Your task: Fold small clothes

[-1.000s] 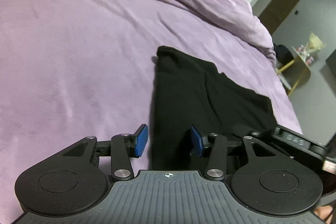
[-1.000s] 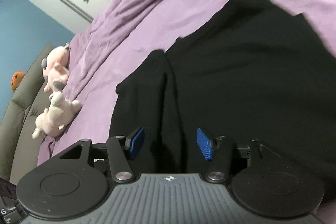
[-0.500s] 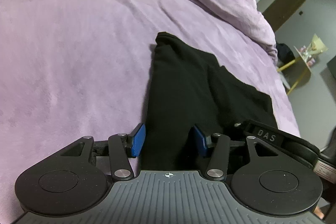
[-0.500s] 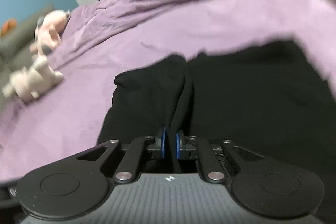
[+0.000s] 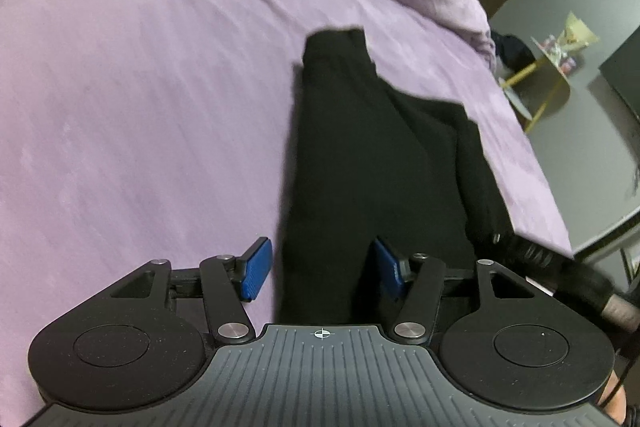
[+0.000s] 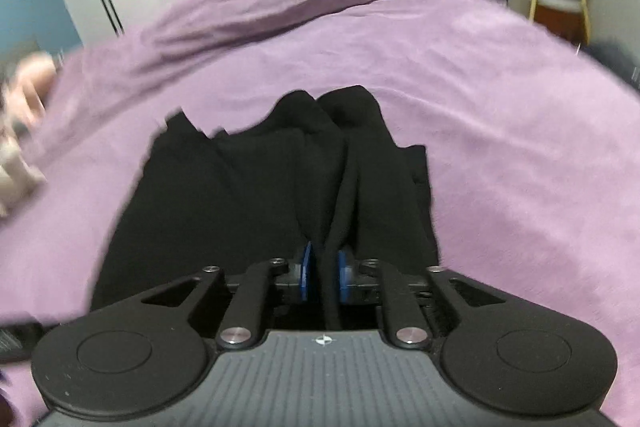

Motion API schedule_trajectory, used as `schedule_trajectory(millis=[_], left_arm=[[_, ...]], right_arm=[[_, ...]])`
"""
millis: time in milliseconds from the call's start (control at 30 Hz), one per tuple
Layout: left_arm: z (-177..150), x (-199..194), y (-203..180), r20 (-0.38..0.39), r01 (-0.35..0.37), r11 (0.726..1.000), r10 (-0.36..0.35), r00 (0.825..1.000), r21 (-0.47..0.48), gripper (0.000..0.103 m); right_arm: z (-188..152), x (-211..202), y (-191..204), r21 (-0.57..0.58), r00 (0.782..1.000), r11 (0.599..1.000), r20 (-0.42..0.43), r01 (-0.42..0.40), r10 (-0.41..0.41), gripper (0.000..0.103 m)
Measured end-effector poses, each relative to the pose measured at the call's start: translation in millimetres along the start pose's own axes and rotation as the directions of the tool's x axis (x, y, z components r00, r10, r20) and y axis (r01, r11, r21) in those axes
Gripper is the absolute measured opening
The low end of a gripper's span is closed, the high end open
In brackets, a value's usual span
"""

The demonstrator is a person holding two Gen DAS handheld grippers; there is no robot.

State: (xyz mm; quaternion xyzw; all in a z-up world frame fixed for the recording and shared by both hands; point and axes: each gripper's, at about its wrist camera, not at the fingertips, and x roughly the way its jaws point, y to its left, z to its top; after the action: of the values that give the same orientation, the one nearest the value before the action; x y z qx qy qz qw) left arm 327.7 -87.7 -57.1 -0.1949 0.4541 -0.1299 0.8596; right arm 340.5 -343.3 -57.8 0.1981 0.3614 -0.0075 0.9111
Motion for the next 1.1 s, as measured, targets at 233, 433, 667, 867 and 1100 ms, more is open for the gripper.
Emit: schedule_trajectory(millis=[233,433,667,867,1100], left_arm=[[-4,4,-9,-0.013,-0.012,1.0,0.012,1.0,0.001,0.061],[-9,-6,-20,-0.003,-0.02,0.998,0.021,1.0,0.059,0.061],[-22,0,-33,-0.061,0.024,0.992,-0.017,0.998,0.122,0.06],[-34,-6,-34,-0.06,0.034,0.977,-0.022,0.998,0.209,0.06],[-34,0,-34,-0.054,0.047,0.993,-0.041,0.998,0.112,0.061]], right_arm=[[3,15,22,-0.057,1.0,0.998,-0.014,0.019,-0.019,0.008],[6,-10,22,-0.157,0.964,0.957,0.143,0.244,-0.222,0.008],[2,-9,2,-0.185,0.968,0.952,0.104,0.246,-0.23,0.01],[-7,-48,-41,-0.016,0.999,0.999,-0.008,-0.04,0.039,0.042],[-29,-65,-34,-0.087,0.998,0.995,-0.045,-0.047,0.043,0.017]])
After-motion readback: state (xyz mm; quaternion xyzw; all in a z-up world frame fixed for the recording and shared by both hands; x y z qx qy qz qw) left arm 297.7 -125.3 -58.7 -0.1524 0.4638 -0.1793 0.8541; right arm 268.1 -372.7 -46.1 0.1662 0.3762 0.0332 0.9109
